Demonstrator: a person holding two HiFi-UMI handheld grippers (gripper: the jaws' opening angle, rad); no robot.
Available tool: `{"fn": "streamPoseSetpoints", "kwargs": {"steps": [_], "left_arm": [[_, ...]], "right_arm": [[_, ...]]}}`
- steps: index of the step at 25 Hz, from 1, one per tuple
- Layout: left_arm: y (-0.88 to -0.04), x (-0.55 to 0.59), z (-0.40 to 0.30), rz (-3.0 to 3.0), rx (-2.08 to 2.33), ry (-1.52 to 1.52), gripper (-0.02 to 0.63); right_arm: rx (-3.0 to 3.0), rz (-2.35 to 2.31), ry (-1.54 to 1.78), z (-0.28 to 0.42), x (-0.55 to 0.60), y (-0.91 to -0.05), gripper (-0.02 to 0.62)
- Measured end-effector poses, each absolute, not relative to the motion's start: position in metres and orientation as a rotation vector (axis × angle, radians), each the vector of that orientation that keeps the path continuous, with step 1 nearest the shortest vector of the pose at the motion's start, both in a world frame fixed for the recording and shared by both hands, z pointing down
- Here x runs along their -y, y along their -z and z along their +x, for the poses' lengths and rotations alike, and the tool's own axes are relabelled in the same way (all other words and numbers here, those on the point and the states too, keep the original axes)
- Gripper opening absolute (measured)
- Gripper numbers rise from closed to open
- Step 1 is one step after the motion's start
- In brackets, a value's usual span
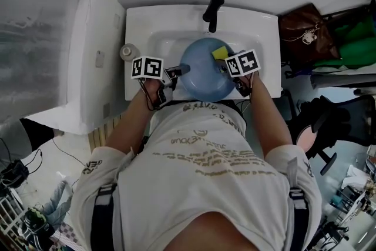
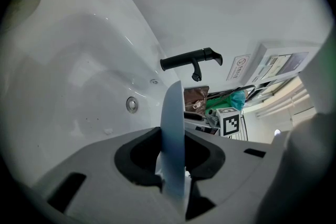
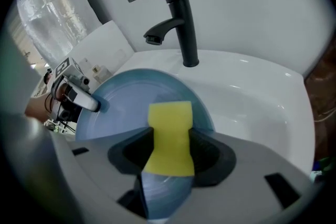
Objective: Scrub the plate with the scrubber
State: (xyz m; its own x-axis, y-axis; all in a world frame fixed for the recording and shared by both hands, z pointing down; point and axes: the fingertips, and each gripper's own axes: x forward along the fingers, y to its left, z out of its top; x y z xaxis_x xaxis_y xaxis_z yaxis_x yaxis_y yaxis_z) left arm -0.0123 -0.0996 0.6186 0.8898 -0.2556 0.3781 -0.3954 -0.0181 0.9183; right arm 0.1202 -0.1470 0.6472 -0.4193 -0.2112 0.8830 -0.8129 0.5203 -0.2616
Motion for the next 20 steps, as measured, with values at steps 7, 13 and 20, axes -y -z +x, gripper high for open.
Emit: {"fn": "streamPoseSetpoints", "kwargs": {"steps": [7,13,20], "left_arm": [[-0.625,0.105,-0.022,1.585,0.562,-0.101,0.092],[-0.632,0.115,-0.031,1.554,0.592,-0.077,0.092],[-0.636,0.121,-0.030,1.550,0.587,-0.094,0.094]], "right_arm": [[1.915,0.769,-0.899,0.109,0.125,-0.657,0.213],[1.948,0.658,-0.922,0.088,0.097,-0.661,0.213],[1.997,0.550,-0.928,0.070,0.073,-0.661,0.212]]}}
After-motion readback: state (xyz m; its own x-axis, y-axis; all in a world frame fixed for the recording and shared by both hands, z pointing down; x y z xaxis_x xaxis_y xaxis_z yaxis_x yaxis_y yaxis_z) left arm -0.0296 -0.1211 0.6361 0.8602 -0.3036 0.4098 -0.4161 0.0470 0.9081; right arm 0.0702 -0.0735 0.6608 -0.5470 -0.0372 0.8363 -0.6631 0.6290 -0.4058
